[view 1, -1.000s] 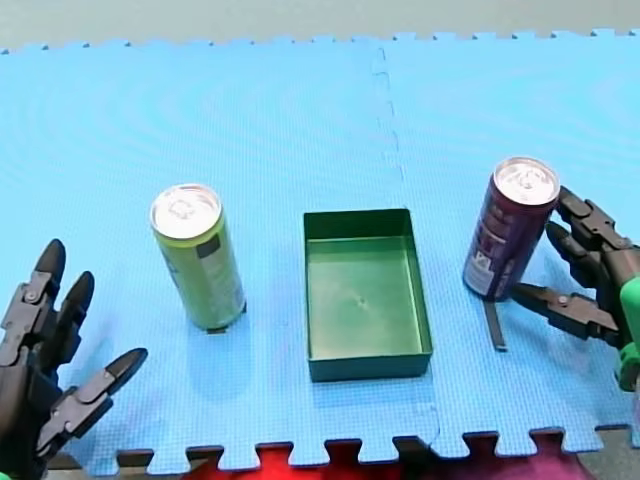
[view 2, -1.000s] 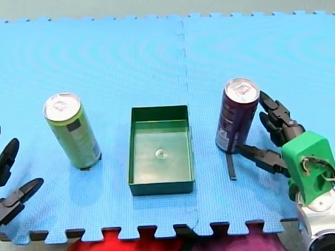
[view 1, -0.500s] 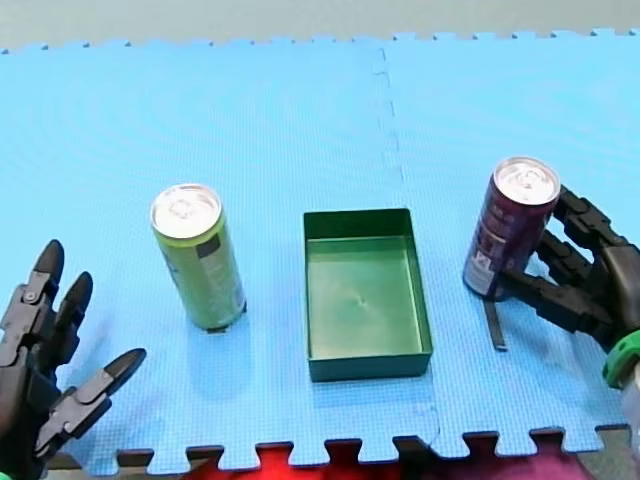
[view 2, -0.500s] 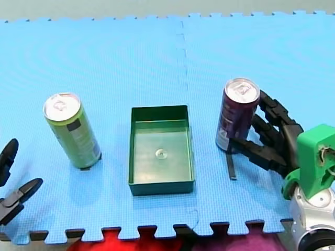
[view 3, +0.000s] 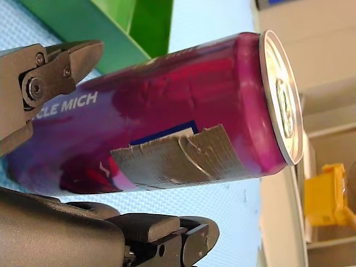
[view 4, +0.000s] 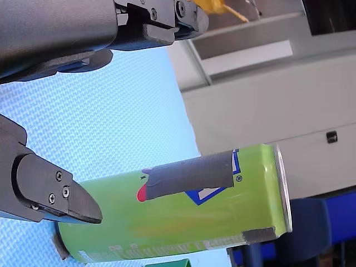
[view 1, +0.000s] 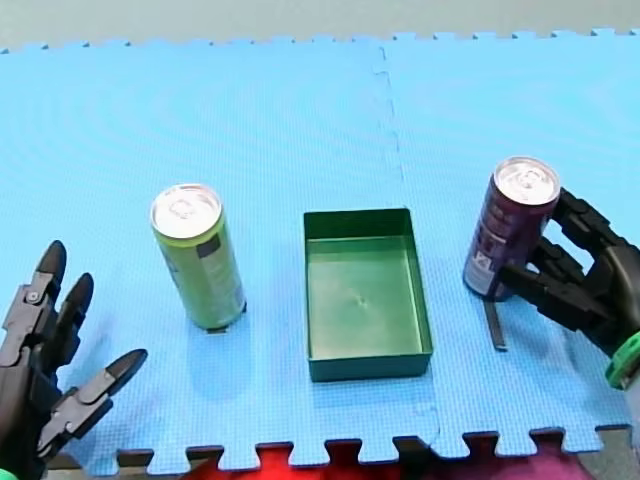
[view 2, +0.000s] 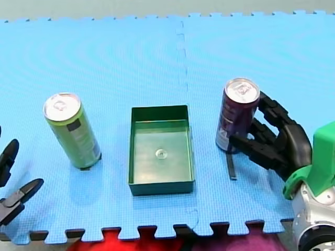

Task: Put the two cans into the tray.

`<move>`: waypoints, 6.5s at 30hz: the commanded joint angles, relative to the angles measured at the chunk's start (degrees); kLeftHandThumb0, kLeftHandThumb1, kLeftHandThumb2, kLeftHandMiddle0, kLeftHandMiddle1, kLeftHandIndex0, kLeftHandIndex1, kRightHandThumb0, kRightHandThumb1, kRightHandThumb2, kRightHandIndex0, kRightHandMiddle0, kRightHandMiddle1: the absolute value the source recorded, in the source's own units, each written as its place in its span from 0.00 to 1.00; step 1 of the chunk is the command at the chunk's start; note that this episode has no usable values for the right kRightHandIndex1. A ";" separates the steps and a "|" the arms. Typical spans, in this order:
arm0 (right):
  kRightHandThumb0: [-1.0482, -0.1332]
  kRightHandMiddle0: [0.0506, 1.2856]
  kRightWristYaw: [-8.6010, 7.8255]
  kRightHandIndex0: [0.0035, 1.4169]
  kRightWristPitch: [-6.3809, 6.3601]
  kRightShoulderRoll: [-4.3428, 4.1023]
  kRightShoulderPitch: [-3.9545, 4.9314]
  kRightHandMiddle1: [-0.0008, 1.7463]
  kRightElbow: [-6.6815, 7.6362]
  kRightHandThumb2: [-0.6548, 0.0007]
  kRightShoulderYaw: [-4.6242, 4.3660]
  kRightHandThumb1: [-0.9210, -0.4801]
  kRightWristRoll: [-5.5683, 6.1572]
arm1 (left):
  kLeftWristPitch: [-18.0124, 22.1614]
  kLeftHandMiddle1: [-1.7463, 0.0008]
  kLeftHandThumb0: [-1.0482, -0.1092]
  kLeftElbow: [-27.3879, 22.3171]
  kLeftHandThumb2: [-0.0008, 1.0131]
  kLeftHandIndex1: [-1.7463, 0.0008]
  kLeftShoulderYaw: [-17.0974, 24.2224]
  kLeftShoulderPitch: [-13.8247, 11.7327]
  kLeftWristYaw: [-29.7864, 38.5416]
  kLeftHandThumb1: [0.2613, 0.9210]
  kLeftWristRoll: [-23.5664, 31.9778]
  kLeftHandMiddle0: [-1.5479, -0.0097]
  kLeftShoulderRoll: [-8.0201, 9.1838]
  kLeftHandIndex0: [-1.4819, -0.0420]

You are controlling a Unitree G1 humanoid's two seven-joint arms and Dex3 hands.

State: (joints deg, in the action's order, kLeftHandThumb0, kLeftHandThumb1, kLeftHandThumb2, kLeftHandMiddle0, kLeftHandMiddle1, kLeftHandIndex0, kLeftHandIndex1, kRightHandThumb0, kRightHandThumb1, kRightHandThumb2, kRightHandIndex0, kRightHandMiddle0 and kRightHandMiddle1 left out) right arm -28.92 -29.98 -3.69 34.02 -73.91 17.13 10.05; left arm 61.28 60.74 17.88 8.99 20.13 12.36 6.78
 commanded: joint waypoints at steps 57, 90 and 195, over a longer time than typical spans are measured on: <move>0.00 0.18 8.92 0.22 -4.11 1.06 1.93 0.00 -0.26 0.99 -5.21 0.26 -7.27 | -0.66 1.00 0.00 -0.23 0.00 1.00 -0.22 -0.25 0.52 0.91 0.57 0.86 0.52 0.94; 0.05 0.15 6.81 0.14 -0.34 1.86 3.07 0.00 -1.60 1.00 -2.17 0.78 -5.50 | -1.88 1.00 0.00 -1.26 0.00 1.00 -0.10 -0.15 1.47 0.90 1.51 0.86 0.76 0.94; 0.91 0.43 20.67 0.65 -4.32 3.73 5.86 1.00 -2.24 0.97 0.05 0.23 -6.22 | -1.64 1.00 0.00 -0.52 0.00 1.00 2.04 -0.50 5.81 0.90 5.17 0.85 -0.31 0.93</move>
State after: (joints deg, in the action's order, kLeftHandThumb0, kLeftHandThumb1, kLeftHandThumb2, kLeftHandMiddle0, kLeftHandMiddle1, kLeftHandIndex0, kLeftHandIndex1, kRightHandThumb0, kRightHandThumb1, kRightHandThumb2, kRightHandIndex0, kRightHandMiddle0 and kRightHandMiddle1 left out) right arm -7.88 -34.26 -0.03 39.12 -76.32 16.39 2.92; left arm 59.83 60.25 19.77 8.35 26.04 17.36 6.30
